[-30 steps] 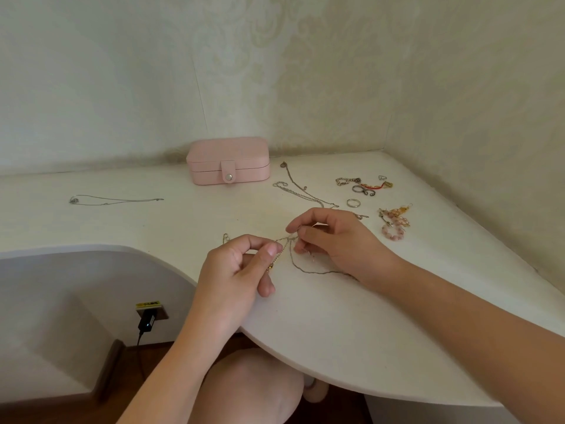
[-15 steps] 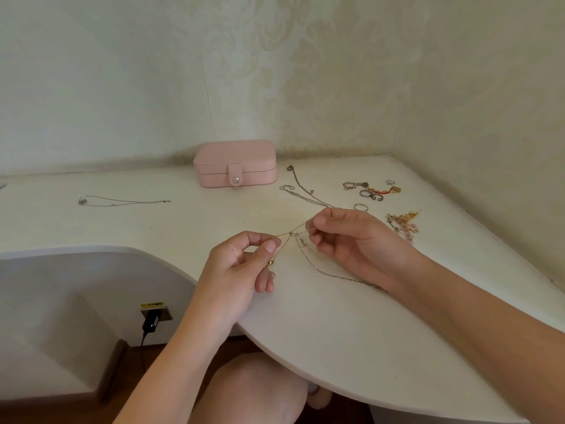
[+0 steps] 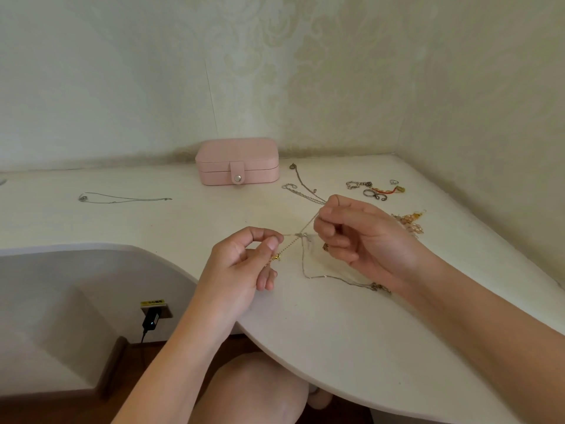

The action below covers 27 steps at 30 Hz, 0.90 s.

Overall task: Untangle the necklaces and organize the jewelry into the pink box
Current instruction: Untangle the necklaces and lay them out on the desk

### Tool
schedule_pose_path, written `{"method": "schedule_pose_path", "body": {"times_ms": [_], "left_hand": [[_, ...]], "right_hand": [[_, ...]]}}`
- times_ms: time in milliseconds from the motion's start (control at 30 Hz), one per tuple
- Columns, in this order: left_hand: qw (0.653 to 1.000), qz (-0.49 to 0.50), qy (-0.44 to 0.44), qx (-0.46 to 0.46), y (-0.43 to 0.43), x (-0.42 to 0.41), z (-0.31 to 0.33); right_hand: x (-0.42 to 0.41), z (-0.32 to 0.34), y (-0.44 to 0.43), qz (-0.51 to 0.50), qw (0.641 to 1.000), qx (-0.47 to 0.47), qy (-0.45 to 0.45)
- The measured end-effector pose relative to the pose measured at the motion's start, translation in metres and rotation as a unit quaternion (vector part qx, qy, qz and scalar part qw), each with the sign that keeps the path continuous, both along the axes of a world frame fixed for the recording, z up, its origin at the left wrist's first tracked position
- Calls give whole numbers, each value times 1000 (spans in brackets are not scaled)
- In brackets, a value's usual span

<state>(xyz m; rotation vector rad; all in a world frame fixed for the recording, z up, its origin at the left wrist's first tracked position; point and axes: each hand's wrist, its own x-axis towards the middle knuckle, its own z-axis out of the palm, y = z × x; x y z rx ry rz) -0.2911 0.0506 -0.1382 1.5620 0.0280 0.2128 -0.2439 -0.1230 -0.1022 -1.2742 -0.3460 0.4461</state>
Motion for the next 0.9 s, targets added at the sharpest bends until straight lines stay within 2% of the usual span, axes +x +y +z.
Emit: {"method": "schedule_pose_path", "body": {"times_ms": [133,233,400,567,633,767,833,900], "left_hand": [[1000,-7,-4,-23,3,4,2],[1000,-18,2,-23,4,7,2],[999,-37,10,3,5,11,1],[995,-96,11,35,3,12,0],[992,-117,13,38,3,12,1],[990,-134,12,40,5,10,1],[990,-136,12,35,6,10,0],[990,-137,11,31,7,10,1]], "right_hand": [[0,3,-2,-57,980,-156,-113],[-1,9,-6,-76,956,-205,-193],[0,15,-12,-65,929,-262,-252],[1,8,-9,-163,884,-345,-271],[0,10,-9,-177,884,-346,-258],[-1,19,-13,-137,941,-275,-141],[1,20,-15,-104,975,-187,-59],[4,21,-17,-94,992,-80,30]]}}
